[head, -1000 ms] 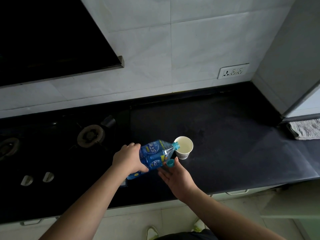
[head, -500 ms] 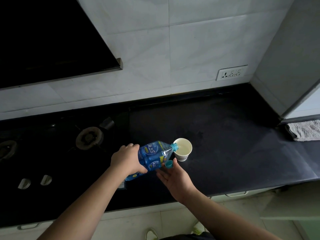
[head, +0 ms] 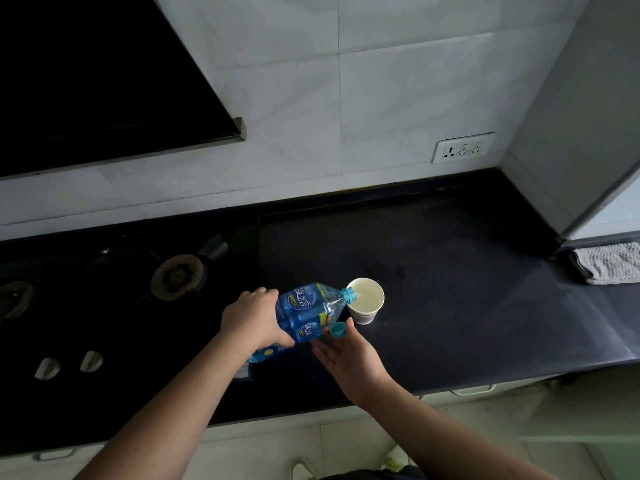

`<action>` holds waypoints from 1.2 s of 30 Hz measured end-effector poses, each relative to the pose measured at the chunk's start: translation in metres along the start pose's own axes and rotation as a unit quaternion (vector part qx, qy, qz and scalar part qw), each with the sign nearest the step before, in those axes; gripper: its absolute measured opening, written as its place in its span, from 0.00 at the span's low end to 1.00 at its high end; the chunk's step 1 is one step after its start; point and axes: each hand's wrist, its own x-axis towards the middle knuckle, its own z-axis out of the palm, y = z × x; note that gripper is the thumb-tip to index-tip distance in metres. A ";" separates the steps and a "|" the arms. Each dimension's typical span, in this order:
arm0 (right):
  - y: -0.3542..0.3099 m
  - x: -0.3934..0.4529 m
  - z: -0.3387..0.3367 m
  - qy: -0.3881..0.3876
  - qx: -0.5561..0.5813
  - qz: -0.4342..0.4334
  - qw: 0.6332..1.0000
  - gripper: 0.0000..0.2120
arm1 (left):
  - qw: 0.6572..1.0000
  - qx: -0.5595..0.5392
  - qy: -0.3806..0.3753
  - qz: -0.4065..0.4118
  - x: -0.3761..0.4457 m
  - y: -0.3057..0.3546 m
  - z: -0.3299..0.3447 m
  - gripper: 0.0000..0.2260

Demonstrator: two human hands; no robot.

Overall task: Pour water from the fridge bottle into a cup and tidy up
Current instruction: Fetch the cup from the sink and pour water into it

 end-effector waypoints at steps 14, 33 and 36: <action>0.001 0.000 0.001 0.004 0.009 0.003 1.000 0.24 | 1.000 0.012 0.006 -0.001 0.000 -0.001 0.000 0.38; -0.003 -0.004 0.006 0.016 0.013 -0.010 1.000 0.23 | 0.999 -0.037 0.003 0.007 0.003 -0.008 0.010 0.36; -0.003 -0.003 0.005 0.020 0.017 -0.011 1.000 0.23 | 0.999 -0.049 0.003 0.008 0.004 -0.009 0.012 0.36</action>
